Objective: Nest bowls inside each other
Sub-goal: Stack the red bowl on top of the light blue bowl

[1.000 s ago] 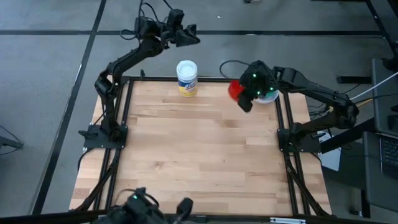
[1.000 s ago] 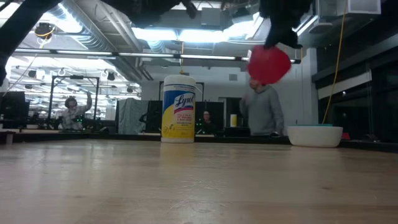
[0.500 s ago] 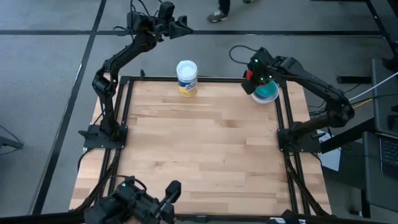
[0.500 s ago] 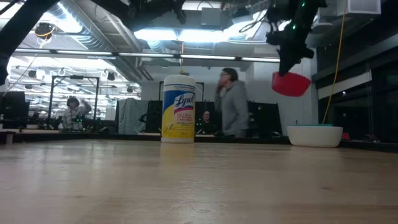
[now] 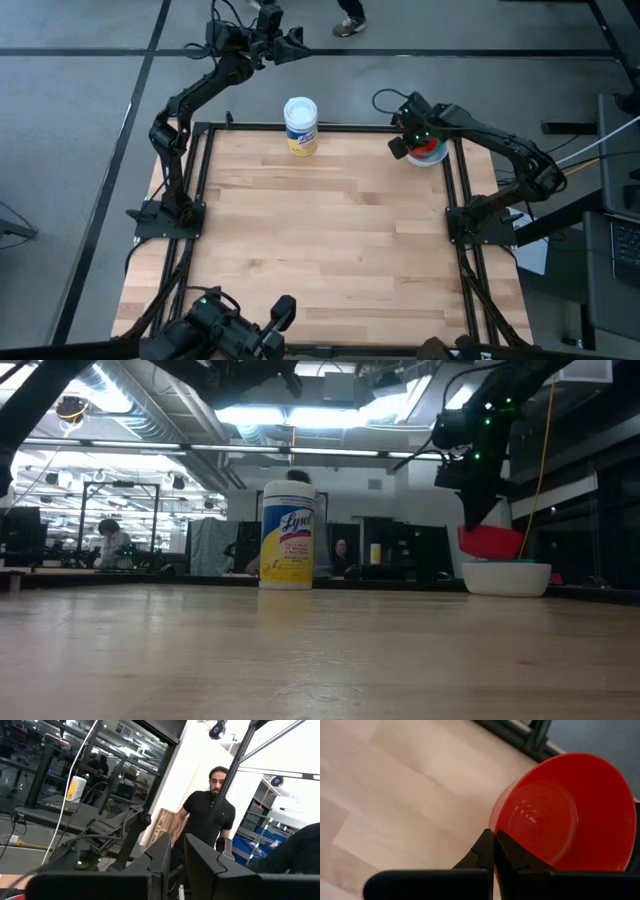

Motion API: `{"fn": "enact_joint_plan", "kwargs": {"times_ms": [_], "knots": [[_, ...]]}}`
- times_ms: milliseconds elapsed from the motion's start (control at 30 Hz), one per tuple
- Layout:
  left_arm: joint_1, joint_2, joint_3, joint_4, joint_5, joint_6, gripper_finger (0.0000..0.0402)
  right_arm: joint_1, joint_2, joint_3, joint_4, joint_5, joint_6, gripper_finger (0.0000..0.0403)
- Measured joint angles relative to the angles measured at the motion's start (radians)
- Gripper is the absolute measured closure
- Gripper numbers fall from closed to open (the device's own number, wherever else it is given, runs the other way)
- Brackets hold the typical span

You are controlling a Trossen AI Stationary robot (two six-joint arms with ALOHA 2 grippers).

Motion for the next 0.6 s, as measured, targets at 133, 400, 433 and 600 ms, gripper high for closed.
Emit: {"fn": "enact_joint_plan", "kwargs": {"times_ms": [133,400,433,600], "knots": [[-0.009,0.0,0.0,0.0,-0.001,0.0,0.0352,-0.046,0.0,0.0,0.024,0.003,-0.012,0.0403],[-0.014,0.0,0.0,-0.001,-0.006,-0.001,0.0352,-0.141,-0.001,0.0,0.023,-0.003,-0.078,0.0403],[-0.014,0.0,0.0,-0.001,-0.006,-0.001,0.0352,-0.149,-0.001,0.0,0.023,-0.01,-0.085,0.0403],[-0.015,0.0,0.0,-0.002,-0.007,-0.008,0.0352,-0.176,-0.001,-0.001,0.017,-0.02,-0.122,0.0403]]}}
